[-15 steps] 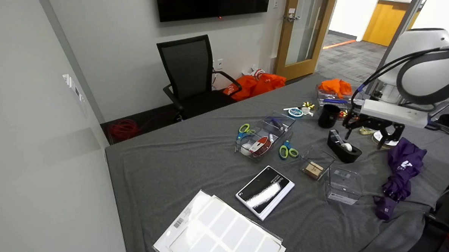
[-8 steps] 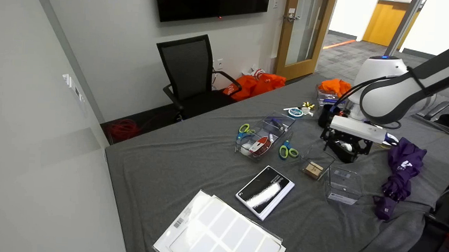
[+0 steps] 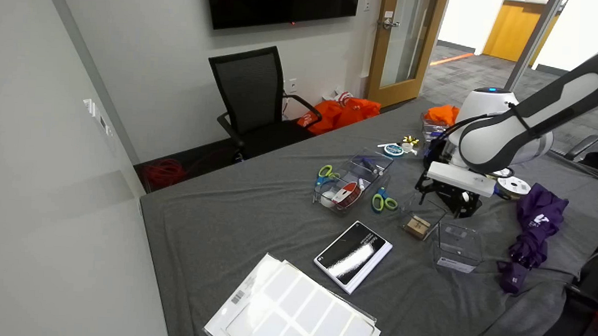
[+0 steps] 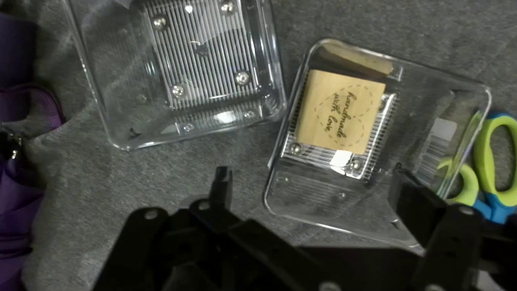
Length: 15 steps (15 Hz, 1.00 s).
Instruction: Put the clear container into the other
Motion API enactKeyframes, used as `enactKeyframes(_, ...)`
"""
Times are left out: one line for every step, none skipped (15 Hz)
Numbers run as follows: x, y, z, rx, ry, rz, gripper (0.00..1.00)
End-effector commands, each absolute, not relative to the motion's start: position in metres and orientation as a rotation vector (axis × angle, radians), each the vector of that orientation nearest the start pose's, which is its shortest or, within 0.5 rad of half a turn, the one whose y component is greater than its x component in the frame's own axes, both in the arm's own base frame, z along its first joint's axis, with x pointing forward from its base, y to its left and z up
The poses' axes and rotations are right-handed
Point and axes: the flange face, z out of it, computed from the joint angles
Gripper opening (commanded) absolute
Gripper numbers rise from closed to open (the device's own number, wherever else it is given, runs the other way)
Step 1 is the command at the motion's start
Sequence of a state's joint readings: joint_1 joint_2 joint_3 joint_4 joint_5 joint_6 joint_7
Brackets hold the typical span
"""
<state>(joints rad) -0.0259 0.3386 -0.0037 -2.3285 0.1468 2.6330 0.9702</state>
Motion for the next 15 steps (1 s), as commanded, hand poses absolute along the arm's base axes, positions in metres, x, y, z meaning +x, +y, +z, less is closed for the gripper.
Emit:
enactKeyframes(0.516, -0.022, 0.182, -2.644, 1.606, 0.094, 1.0)
enactKeyframes(0.515, -0.022, 0.18, -2.65, 1.601, 0.098, 1.0)
enactKeyframes(0.515, -0.022, 0.18, -2.655, 1.596, 0.1, 1.0)
enactKeyframes(0.514, -0.023, 0.179, -2.66, 1.591, 0.1, 1.0)
enactKeyframes(0.514, -0.024, 0.178, -2.668, 1.583, 0.094, 1.0)
enactKeyframes(0.514, -0.025, 0.177, -2.673, 1.577, 0.09, 1.0)
enactKeyframes(0.514, -0.026, 0.175, -2.679, 1.57, 0.086, 1.0)
enactKeyframes(0.512, -0.028, 0.173, -2.688, 1.557, 0.078, 1.0)
enactKeyframes(0.511, -0.029, 0.17, -2.698, 1.545, 0.073, 1.0)
enactKeyframes(0.508, -0.03, 0.167, -2.711, 1.53, 0.067, 0.97)
enactKeyframes(0.506, -0.032, 0.163, -2.726, 1.513, 0.06, 0.91)
enactKeyframes(0.505, -0.033, 0.159, -2.736, 1.499, 0.052, 0.92)
enactKeyframes(0.504, -0.035, 0.155, -2.749, 1.482, 0.048, 0.69)
enactKeyframes(0.503, -0.037, 0.152, -2.759, 1.467, 0.045, 0.68)
enactKeyframes(0.502, -0.038, 0.149, -2.766, 1.453, 0.041, 0.64)
